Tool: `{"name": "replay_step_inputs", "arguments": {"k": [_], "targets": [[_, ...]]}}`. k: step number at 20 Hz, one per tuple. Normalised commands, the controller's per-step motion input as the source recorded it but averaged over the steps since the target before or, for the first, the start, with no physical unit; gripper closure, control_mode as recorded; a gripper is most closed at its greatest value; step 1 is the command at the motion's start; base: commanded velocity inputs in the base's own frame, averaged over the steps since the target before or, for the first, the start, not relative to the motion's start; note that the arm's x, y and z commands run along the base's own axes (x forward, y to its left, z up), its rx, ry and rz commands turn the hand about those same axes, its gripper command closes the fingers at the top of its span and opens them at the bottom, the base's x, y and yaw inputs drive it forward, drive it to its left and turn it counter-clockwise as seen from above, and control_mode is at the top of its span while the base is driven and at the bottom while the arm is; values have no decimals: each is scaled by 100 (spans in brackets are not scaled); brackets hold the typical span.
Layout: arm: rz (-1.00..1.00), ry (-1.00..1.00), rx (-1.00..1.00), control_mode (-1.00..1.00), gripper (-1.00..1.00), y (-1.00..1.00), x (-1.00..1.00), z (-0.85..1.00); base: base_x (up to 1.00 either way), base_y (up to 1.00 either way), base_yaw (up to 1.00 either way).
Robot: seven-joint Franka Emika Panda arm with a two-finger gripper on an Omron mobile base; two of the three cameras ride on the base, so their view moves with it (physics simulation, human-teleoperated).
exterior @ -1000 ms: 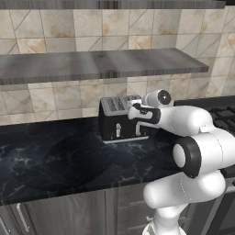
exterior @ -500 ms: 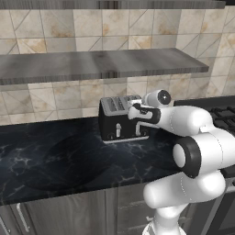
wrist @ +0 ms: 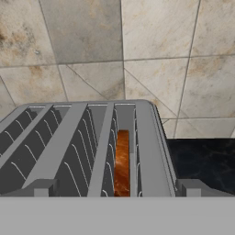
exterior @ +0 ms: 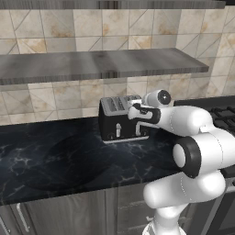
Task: Start the toaster. Once the lever pops up, take the bread to the plate on the dining counter.
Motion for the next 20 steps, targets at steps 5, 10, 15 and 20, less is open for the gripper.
{"name": "replay_step_inputs", "arguments": {"k": [5, 10, 15, 20], "targets": [[0, 0, 0, -100, -100, 0, 0, 0, 0, 0, 0], [0, 0, 0, -100, -100, 0, 0, 0, 0, 0, 0], [0, 0, 0, -100, -100, 0, 0, 0, 0, 0, 0], [0, 0, 0, -100, -100, 0, 0, 0, 0, 0, 0]]}}
